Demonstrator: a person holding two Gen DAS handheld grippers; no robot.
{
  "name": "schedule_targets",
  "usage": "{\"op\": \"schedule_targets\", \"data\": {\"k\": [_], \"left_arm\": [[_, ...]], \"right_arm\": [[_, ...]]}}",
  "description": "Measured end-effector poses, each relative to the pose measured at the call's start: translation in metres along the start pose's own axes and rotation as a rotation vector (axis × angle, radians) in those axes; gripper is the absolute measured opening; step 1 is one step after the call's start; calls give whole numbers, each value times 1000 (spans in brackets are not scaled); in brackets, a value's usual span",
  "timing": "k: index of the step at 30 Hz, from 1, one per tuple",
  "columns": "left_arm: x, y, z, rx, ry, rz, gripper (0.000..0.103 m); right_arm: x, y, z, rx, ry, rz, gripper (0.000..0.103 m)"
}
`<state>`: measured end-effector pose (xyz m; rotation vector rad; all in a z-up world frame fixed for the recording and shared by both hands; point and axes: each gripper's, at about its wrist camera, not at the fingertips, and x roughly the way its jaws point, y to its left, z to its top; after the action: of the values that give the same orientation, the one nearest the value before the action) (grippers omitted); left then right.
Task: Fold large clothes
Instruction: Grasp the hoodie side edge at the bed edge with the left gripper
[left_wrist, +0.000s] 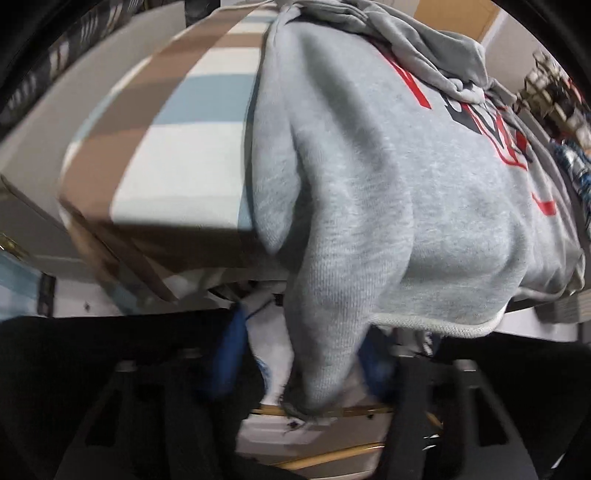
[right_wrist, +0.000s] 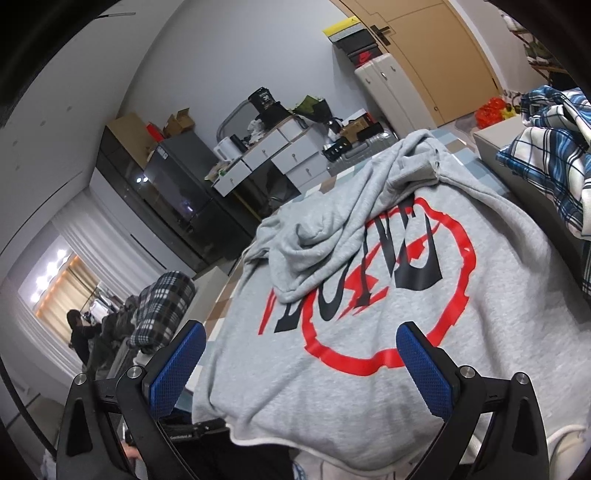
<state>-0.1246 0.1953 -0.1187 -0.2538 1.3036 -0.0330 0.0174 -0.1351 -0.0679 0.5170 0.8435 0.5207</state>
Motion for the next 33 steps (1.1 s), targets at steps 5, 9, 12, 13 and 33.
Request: {"op": "schedule_targets", "data": {"k": [5, 9, 12, 13, 33], "left_arm": [[-2, 10, -1, -41, -1, -110, 3], [-24, 10, -5, -23, -42, -151, 2], [-55, 1, -1, 37, -88, -188, 2], [-59, -1, 2, 42, -99, -198, 2], [-20, 12, -3, -61, 6, -218, 42]], "right_arm": [[1, 2, -1, -13, 4, 1, 103], [3, 3, -2, -19, 11, -1, 103], [5, 4, -2, -23, 18, -4, 103], [6, 5, -2, -29, 22, -8, 103], [12, 3, -4, -30, 42, -37, 103]]}}
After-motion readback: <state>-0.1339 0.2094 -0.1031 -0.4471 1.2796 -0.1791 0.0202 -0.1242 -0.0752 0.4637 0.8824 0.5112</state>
